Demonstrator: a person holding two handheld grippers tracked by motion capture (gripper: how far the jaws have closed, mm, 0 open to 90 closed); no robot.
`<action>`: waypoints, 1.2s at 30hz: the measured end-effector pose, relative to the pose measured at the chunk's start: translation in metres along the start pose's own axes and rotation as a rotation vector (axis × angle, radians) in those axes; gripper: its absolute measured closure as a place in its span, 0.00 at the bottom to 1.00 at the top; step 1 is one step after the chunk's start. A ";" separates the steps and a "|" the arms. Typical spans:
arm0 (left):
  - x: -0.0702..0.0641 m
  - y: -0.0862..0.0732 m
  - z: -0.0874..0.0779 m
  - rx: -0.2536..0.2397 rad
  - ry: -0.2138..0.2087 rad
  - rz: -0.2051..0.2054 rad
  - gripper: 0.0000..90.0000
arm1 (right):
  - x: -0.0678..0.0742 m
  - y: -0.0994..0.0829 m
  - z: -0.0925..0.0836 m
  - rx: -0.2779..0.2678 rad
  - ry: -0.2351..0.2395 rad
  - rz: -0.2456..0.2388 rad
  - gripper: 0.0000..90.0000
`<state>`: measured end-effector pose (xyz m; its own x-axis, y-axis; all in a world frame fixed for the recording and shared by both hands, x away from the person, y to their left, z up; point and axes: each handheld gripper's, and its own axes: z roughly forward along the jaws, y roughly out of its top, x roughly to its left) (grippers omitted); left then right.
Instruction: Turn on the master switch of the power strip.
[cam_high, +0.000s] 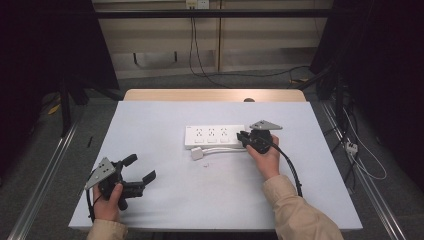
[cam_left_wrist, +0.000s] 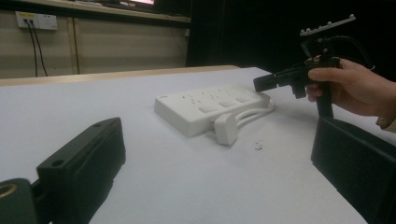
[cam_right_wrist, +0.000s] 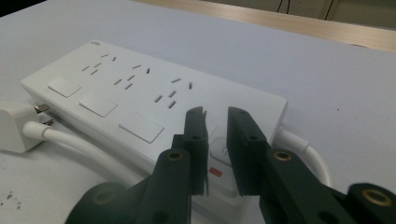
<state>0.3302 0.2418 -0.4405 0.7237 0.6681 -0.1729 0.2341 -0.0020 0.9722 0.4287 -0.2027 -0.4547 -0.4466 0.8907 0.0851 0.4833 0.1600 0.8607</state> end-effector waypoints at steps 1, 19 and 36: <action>0.000 0.000 0.000 0.000 0.001 0.002 0.03 | 0.000 0.000 0.000 0.000 0.000 -0.002 0.85; -0.001 -0.001 -0.001 0.007 0.000 0.003 0.03 | 0.000 0.002 -0.005 0.011 -0.009 0.010 0.59; -0.001 -0.001 0.000 0.010 -0.004 0.003 0.03 | -0.001 0.004 -0.009 0.007 0.001 0.022 0.38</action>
<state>0.3295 0.2410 -0.4418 0.7272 0.6649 -0.1707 0.2384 -0.0113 0.9711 0.4239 -0.2065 -0.4463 -0.4369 0.8934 0.1044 0.4983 0.1437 0.8550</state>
